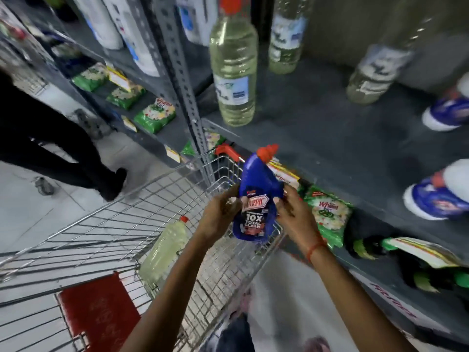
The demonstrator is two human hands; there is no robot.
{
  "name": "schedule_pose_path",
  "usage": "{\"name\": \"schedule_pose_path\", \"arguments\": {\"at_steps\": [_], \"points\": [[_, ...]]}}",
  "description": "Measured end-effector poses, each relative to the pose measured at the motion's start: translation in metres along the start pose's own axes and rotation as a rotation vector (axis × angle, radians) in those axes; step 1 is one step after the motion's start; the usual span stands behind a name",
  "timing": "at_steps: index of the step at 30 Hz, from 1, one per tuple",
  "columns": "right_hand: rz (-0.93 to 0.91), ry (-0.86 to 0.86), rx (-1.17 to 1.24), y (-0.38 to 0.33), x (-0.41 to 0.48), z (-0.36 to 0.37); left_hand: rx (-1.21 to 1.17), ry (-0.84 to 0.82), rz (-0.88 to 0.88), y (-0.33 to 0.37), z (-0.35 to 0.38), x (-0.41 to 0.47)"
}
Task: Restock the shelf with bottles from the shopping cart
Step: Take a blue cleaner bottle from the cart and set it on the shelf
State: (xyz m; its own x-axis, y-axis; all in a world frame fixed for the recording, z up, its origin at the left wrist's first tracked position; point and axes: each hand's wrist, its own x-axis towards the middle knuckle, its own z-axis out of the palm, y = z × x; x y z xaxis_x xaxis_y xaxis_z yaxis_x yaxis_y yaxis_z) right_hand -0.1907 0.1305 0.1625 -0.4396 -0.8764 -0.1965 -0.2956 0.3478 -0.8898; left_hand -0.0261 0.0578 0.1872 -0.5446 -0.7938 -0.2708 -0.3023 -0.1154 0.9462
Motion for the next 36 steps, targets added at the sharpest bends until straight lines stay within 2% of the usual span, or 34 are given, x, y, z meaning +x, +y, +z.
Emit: {"name": "schedule_pose_path", "arguments": {"at_steps": [3,8,12,17,24,29,36], "points": [[-0.091,0.136,0.182,-0.01,-0.049,-0.066,0.064,0.026,0.165,0.055,0.047,-0.021],[-0.141,0.318,0.31,-0.009,-0.128,-0.181,0.084,-0.097,0.378,0.12,0.148,-0.056],[-0.215,0.438,0.341,0.01,-0.192,-0.271,0.233,-0.107,0.651,0.159,0.238,-0.086],[-0.214,0.571,0.256,0.048,-0.245,-0.373,0.067,-0.261,0.637,0.185,0.348,-0.109],[-0.113,0.605,0.211,0.109,-0.243,-0.465,0.345,-0.369,0.673,0.197,0.474,-0.06],[-0.09,0.677,0.09,0.143,-0.217,-0.481,0.37,-0.373,0.607,0.188,0.501,-0.029],[-0.085,0.689,0.173,0.147,-0.219,-0.482,0.321,-0.386,0.628,0.182,0.506,-0.032]]}}
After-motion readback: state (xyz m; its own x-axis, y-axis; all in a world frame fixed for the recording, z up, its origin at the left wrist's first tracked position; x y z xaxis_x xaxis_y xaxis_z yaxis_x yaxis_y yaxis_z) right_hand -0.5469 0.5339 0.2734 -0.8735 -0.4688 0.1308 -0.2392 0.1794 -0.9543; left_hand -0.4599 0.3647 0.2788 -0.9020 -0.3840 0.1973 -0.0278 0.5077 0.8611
